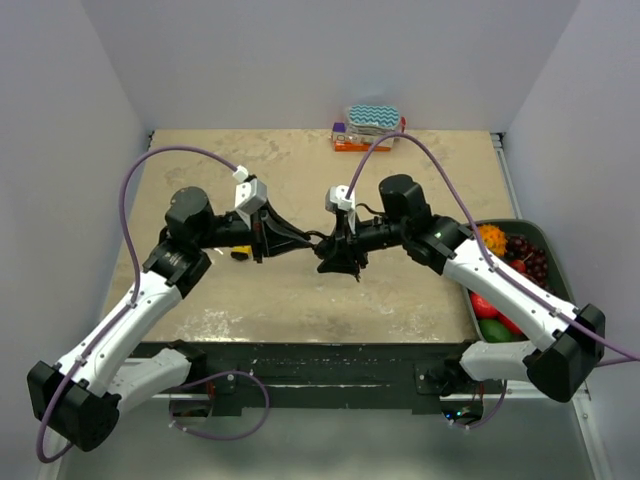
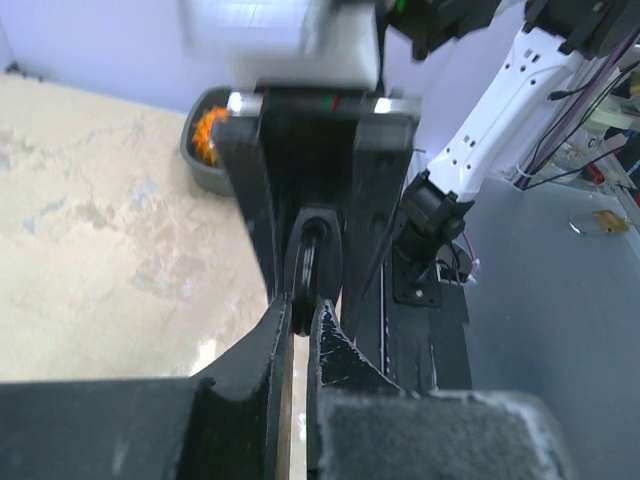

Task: Lock with the key
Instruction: Lock the lock.

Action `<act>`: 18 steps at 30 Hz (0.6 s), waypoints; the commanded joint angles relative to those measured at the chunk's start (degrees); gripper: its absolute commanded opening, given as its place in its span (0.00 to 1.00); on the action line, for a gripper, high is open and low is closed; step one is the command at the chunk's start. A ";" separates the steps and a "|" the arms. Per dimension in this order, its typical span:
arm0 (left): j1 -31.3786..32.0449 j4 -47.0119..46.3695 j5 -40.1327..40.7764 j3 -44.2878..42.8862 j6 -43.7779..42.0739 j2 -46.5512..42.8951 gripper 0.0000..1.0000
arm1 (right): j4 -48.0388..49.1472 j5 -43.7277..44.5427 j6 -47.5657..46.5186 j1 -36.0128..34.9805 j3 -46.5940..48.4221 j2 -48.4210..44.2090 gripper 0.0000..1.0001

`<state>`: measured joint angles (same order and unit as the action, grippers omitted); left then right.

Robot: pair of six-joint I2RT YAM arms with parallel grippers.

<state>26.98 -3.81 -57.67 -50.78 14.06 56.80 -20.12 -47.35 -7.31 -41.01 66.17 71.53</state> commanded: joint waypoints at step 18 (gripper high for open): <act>-3.16 24.79 -8.16 -1.68 -22.28 4.11 0.00 | 16.17 0.59 -2.71 -2.14 2.03 -2.88 0.00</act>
<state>26.17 -1.19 -61.08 -52.05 6.52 59.48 -18.55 -44.14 -8.88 -43.86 63.94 74.50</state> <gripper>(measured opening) 0.071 0.370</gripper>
